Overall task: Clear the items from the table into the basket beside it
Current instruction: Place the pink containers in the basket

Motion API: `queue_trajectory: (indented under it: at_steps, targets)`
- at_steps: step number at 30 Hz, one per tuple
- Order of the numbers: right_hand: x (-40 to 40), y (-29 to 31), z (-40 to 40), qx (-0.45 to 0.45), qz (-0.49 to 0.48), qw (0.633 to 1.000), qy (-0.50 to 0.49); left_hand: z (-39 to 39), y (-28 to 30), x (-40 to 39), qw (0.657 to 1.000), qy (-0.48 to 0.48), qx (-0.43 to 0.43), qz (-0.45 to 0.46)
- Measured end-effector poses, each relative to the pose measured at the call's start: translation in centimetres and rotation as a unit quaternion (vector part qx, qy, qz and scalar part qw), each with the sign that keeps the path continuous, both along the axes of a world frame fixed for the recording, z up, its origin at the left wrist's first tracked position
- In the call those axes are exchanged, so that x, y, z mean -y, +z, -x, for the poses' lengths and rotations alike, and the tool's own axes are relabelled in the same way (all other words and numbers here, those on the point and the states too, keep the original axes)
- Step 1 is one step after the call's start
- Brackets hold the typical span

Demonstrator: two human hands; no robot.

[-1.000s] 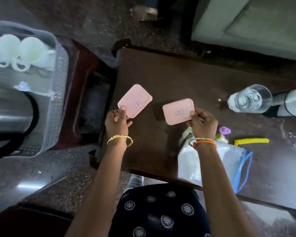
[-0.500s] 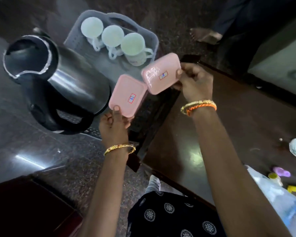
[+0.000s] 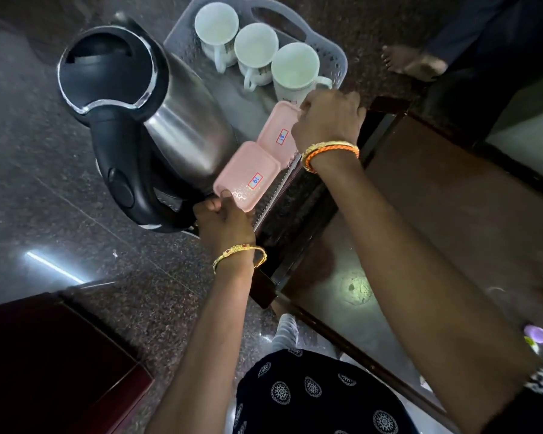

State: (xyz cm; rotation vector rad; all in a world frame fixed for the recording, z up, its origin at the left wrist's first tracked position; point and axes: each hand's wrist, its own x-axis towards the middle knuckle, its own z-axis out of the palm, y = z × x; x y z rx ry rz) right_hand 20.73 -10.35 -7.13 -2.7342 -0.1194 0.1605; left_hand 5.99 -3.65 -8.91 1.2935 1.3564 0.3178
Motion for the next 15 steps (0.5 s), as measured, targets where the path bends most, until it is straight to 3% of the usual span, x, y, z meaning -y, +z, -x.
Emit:
queue_trajectory:
  at_steps: [3, 7, 15]
  targets:
    - [-0.7, -0.9, -0.1, 0.012, 0.075, 0.997, 0.004, -0.4, -0.5, -0.2, 1.000, 0.006, 0.003, 0.005]
    - [-0.8, -1.4, -0.4, 0.025, 0.085, 0.996, 0.013, -1.0, -0.3, -0.6, 0.999, 0.007, -0.002, 0.039]
    - [1.2, -1.0, 2.2, 0.060, -0.124, 0.990, -0.022, -1.2, 2.4, 0.6, 0.998, -0.002, 0.053, -0.031]
